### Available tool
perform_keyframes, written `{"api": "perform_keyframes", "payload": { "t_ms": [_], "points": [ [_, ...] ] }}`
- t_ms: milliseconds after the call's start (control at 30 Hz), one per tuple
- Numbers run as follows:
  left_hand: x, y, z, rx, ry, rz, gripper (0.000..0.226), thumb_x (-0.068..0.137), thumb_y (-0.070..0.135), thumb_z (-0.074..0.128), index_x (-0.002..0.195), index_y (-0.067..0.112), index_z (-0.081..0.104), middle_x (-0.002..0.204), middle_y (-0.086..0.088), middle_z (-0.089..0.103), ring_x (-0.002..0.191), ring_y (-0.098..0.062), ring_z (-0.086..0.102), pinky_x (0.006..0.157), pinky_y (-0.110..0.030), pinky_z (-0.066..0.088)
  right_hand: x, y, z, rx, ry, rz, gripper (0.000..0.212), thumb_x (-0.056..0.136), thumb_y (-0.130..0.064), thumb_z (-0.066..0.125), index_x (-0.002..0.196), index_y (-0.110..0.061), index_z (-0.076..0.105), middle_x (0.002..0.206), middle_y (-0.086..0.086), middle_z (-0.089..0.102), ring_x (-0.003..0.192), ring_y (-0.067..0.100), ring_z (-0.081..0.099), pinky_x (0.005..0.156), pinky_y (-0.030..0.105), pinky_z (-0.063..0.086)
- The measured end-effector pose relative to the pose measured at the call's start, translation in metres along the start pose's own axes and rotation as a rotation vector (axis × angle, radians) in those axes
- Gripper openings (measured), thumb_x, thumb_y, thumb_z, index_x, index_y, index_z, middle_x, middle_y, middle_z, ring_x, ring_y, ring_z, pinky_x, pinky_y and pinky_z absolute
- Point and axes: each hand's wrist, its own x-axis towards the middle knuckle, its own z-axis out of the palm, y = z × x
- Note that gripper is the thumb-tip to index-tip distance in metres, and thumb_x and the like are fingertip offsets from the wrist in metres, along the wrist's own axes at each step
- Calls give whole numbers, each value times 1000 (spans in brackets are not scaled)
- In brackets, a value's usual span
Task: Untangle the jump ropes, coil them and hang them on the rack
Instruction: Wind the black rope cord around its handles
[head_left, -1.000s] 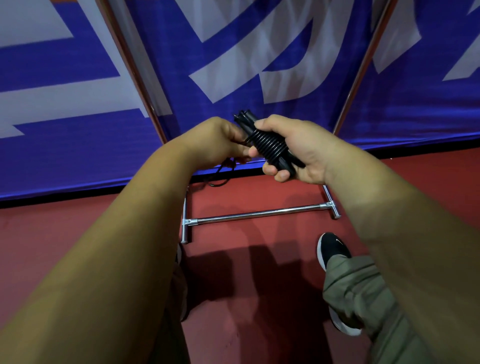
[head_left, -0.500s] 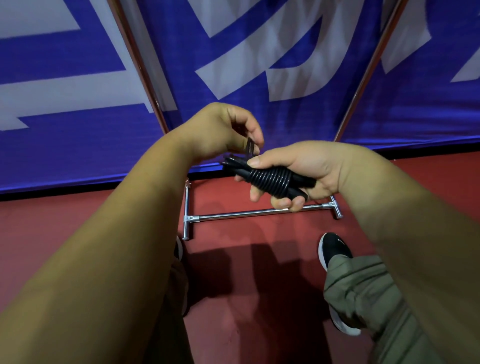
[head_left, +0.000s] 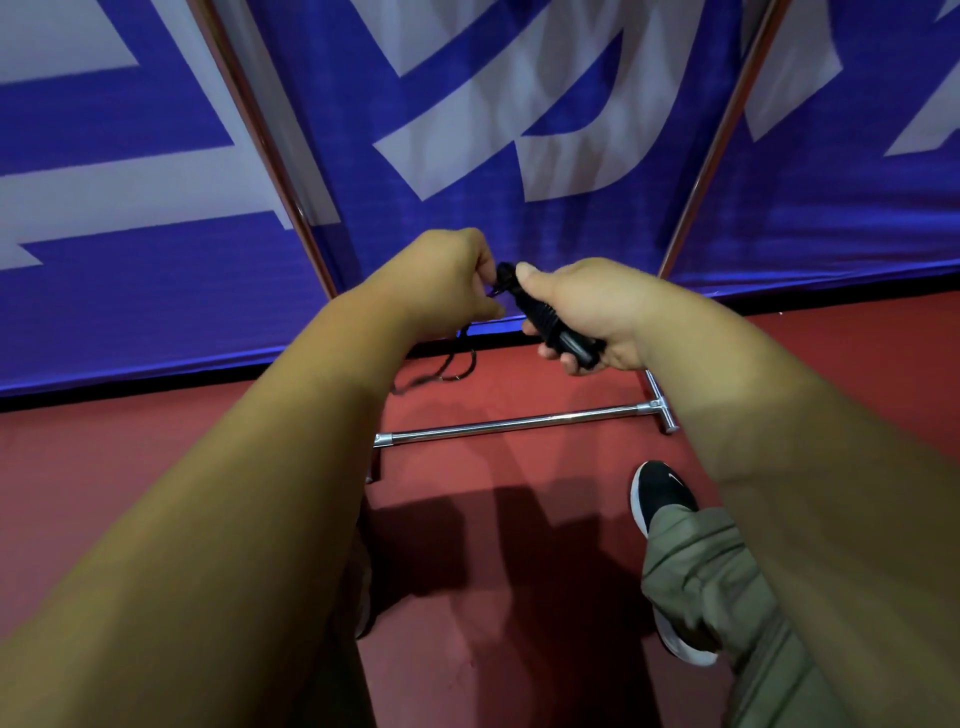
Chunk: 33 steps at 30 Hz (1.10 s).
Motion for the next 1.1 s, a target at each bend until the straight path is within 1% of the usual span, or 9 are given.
{"api": "perform_keyframes", "payload": {
  "t_ms": [167,300,367,500,600,700,800,967,1100],
  "points": [
    [-7,8,-2,-181,-112,-51,38,96,46,74,84,10,65,69,0,72,50,-15,65,51,-26,54,3,-2,4,33,135,-33,53,103,-70,47,120,-23,63,104,6,76,61,20,66,50,27,50],
    [-12,1,-9,-525,-281,-26,35,106,41,60,108,9,71,100,-1,81,82,-12,70,78,-34,56,4,-4,-1,65,161,-81,42,105,-60,52,119,-22,63,102,7,75,60,22,67,51,29,50],
    [-12,-6,-11,-615,-330,23,29,108,29,59,118,3,69,110,-2,80,101,-10,72,92,-29,55,3,-6,-3,86,169,-102,38,104,-59,55,117,-23,63,100,7,76,60,22,67,52,30,50],
    [-13,-12,-9,-937,-445,20,29,93,15,71,116,-1,65,107,-14,76,112,-22,72,107,-30,54,0,-8,-2,84,169,-145,36,102,-59,58,115,-26,65,100,5,78,59,20,70,52,30,51],
    [-15,-9,-8,-931,-470,-3,26,92,13,74,113,3,61,94,-17,71,102,-32,76,96,-39,59,-1,-9,0,73,170,-152,38,101,-60,59,115,-25,67,99,4,79,59,21,71,52,30,52],
    [-18,1,-8,-685,-409,-142,15,102,19,67,107,6,61,85,-11,71,63,-19,71,58,-30,57,0,-7,1,84,167,-144,38,102,-59,59,114,-23,66,96,5,79,58,22,68,50,28,50],
    [-18,9,-3,-605,-383,-267,19,107,20,54,109,6,67,93,-12,76,51,-13,63,47,-25,53,2,-3,2,106,182,-151,40,101,-61,58,112,-24,66,95,6,79,59,23,66,51,28,49],
    [-10,5,4,-978,-298,-305,29,113,31,48,108,5,60,119,-24,74,94,-36,79,73,-40,67,1,-5,1,211,194,-145,43,100,-66,59,111,-25,68,89,3,77,57,20,64,53,29,48],
    [-5,-2,-1,-1047,-117,-238,21,110,34,54,99,18,59,98,-4,79,112,-31,75,100,-55,57,1,-5,0,205,189,-115,38,100,-62,61,112,-27,67,89,3,77,55,21,64,53,28,48]
  ]
}}
